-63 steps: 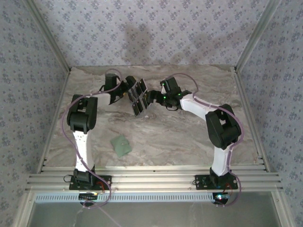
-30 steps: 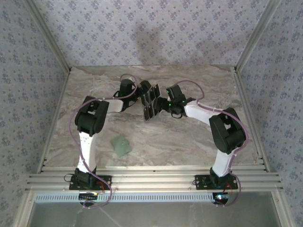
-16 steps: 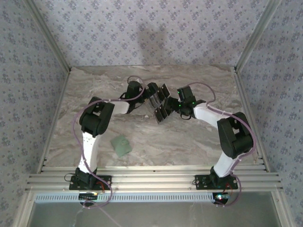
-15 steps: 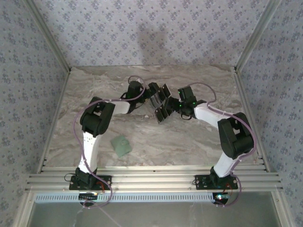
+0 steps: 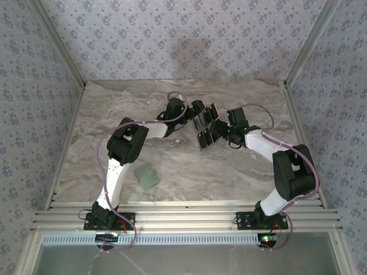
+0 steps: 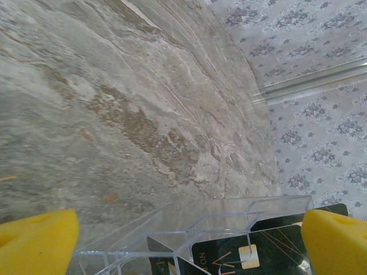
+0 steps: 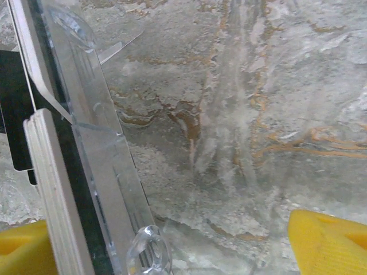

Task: Put the credit cards into the card holder
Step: Move the storage box to the center of the table.

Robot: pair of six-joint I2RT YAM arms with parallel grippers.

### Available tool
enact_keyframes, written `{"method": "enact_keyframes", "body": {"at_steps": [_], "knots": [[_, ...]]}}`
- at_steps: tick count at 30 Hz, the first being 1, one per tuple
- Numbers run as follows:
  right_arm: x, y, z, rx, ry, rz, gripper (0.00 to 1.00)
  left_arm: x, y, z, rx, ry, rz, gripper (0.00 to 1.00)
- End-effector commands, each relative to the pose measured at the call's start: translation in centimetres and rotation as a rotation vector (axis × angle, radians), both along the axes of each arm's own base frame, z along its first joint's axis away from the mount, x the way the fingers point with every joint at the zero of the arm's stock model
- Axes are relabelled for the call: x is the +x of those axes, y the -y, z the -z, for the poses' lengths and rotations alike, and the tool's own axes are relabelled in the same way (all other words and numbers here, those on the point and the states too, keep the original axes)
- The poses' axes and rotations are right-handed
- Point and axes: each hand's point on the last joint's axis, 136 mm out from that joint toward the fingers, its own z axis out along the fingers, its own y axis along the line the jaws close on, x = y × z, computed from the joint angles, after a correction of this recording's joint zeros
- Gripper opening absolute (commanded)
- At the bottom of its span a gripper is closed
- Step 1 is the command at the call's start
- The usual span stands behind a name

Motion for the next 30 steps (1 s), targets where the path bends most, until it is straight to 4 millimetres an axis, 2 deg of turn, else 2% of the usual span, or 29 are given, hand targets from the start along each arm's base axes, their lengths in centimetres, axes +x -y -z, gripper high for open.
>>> {"method": "enact_keyframes", "body": {"at_steps": [1,7,12,18,24,27,30], "knots": [[-0.9,1.7,0.1,-0.042,-0.011,0.016,0.93,-0.5,1.3,1.9,0.017,-0.047,0.014,1.00],[-1.4,2.5,-0.4,-0.031,-0.004,0.021,0.93,-0.4,2.6,1.9,0.007,-0.049,0.022,1.00],[-1.5,1.0,-2.0,0.030,0.030,-0.067,0.95,0.0,2.3,1.2,0.021,-0.037,0.023,1.00],[-2.2,0.2,-5.5,0.089,0.090,-0.121,0.98,1.1,0.3,0.0,0.013,-0.028,-0.010,1.00],[-3.4,1.7,-7.5,0.076,0.106,-0.061,0.98,2.3,-2.1,-2.4,0.014,0.006,-0.041,1.00],[-4.6,2.6,-9.6,0.089,0.149,-0.014,0.97,2.5,-4.4,-4.0,0.016,0.025,-0.066,1.00],[-5.9,2.3,-12.8,0.130,0.212,-0.017,0.95,1.7,-7.4,-6.2,0.036,0.058,-0.097,1.00]]}}
